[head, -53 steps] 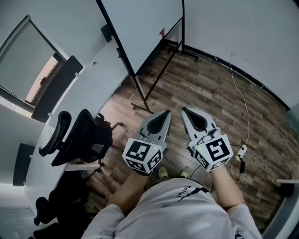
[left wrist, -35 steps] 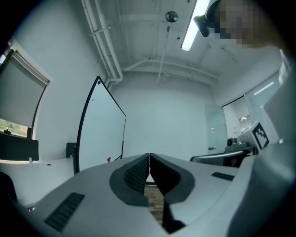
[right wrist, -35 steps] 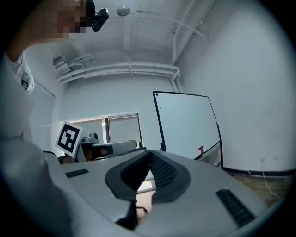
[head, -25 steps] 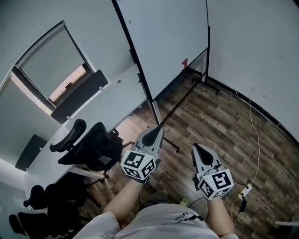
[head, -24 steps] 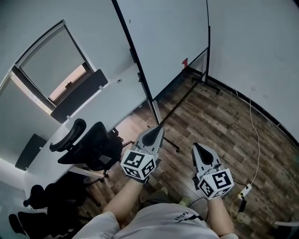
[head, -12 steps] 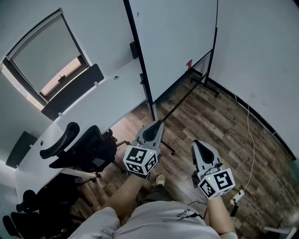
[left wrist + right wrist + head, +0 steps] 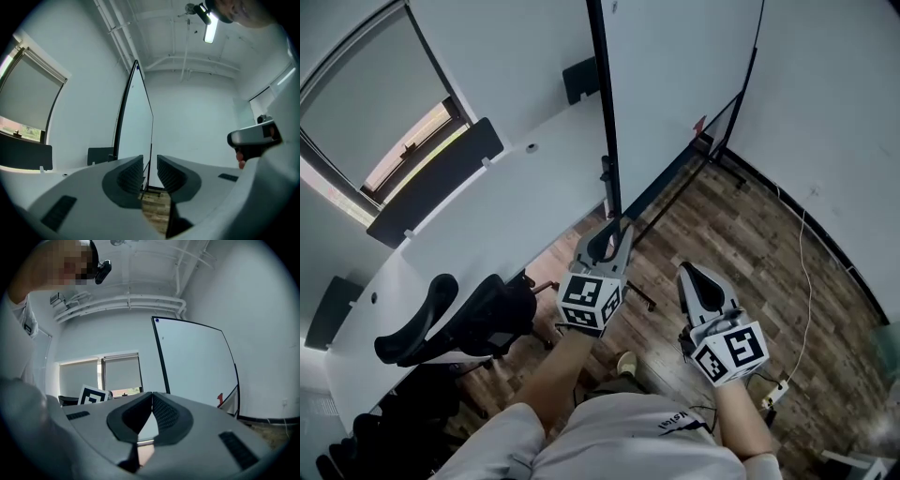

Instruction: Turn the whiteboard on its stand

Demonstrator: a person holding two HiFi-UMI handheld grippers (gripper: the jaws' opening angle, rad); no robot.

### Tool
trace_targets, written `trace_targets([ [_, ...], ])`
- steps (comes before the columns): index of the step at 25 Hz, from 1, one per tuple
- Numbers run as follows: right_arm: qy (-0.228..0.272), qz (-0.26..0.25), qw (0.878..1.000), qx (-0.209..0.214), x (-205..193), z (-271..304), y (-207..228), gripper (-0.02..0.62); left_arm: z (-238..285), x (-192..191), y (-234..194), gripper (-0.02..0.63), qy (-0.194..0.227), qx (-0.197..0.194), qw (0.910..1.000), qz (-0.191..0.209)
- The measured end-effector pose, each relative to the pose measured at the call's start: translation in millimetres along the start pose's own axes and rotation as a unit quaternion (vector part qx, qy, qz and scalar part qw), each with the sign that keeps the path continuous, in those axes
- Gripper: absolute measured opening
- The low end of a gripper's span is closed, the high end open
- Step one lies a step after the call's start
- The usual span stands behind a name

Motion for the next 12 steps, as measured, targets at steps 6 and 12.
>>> trace_targets([
  [6,-0.013,0.003,1.0,0.007,-7.2,55.8,11.0,0.012,49.6,-16.2,-46.7,0.136,-0.005,0.018,0.9998,0.0],
  [12,-0.028,0.009,0.999,0.014,-17.7,86.9,18.7,0.012,98.5,-29.6,-77.1,0.194,-0.011,0.036,0.9992,0.013],
])
Point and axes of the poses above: the fingertips, and each gripper's own axes: z forward along the fingers, y to its right, x out of its top, the point moved 5 cm from there along -z, backward along the fingers, and after that the axes turned 12 degrees about x, right-handed, at the moved point
